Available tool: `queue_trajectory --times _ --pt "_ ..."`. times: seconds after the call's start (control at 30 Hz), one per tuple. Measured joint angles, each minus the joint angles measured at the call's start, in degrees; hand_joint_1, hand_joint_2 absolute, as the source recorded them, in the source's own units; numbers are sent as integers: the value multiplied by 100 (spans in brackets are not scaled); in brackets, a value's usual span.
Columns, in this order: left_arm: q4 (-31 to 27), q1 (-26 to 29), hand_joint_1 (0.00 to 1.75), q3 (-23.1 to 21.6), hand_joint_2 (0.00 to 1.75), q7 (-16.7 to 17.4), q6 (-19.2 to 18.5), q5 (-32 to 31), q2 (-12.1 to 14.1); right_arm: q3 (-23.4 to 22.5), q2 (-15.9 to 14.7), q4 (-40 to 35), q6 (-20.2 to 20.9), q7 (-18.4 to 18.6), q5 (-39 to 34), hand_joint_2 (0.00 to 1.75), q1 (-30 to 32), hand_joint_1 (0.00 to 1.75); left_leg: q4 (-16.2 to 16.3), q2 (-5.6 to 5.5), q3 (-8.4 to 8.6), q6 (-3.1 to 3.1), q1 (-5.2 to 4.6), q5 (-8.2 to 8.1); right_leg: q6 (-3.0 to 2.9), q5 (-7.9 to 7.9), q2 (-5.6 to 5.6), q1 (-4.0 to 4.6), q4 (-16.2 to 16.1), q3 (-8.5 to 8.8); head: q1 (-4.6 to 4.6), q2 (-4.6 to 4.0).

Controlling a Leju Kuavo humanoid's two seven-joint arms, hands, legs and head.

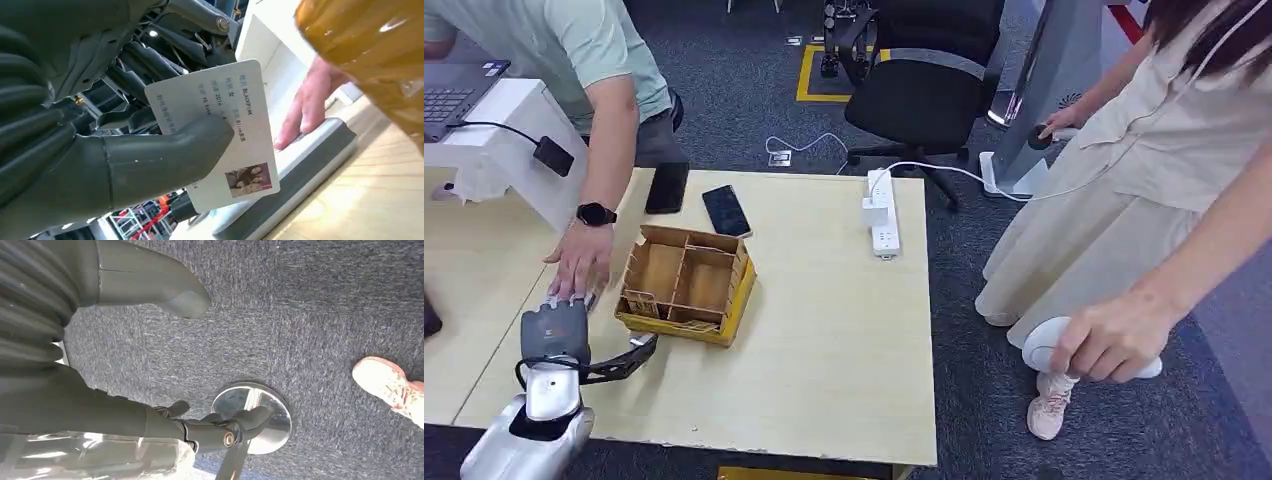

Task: Pass the card to the sensor for recognition and then transmit it.

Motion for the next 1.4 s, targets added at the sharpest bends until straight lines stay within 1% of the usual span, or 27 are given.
queue_trajectory --times 0.07,0.23,0.47,0.53,0.67,0.83,1.0,1.13,1.4 --pt "0 -2 175 -2 175 61 9 0 31 -4 0 0 2 -4 9 175 0 0 0 0 0 0 0 0 0 0 1 0 0 0 -2 0" --pt "-15 -8 175 -2 175 74 33 0 96 -15 0 0 7 -24 24 175 0 0 0 1 0 0 1 0 0 0 1 0 0 -1 0 0" --pt "-96 -30 175 -55 175 289 140 0 254 -20 0 13 2 -72 33 175 -1 0 0 1 1 0 1 0 0 0 2 0 0 -1 -2 -2" --pt "-112 -51 175 -118 175 389 225 0 315 -22 0 20 -4 -81 44 175 -1 0 0 1 1 0 0 0 0 0 1 0 0 -1 0 -2" --pt "-149 -100 175 -125 175 448 420 0 345 -22 0 28 -18 -92 79 175 -2 0 0 1 0 0 0 0 0 0 1 0 0 0 -2 0" --pt "-184 -146 175 -229 175 492 387 0 422 -22 0 35 -20 -94 87 175 -3 0 0 -1 0 0 0 0 0 0 0 0 0 0 -2 -2" --pt "-157 -238 175 -343 175 433 280 0 422 -31 0 37 -46 -107 105 175 -2 0 0 0 0 0 0 0 0 0 1 0 0 0 -2 0" --pt "-55 -250 175 -378 175 199 221 0 356 -52 0 37 -52 -109 135 175 -1 0 0 -1 0 0 0 0 0 0 -1 0 0 0 0 0" --pt "-7 -241 175 -378 175 61 147 0 262 -105 0 37 -50 -129 142 175 3 0 0 -1 -1 0 0 0 0 0 -1 0 0 1 -2 0"
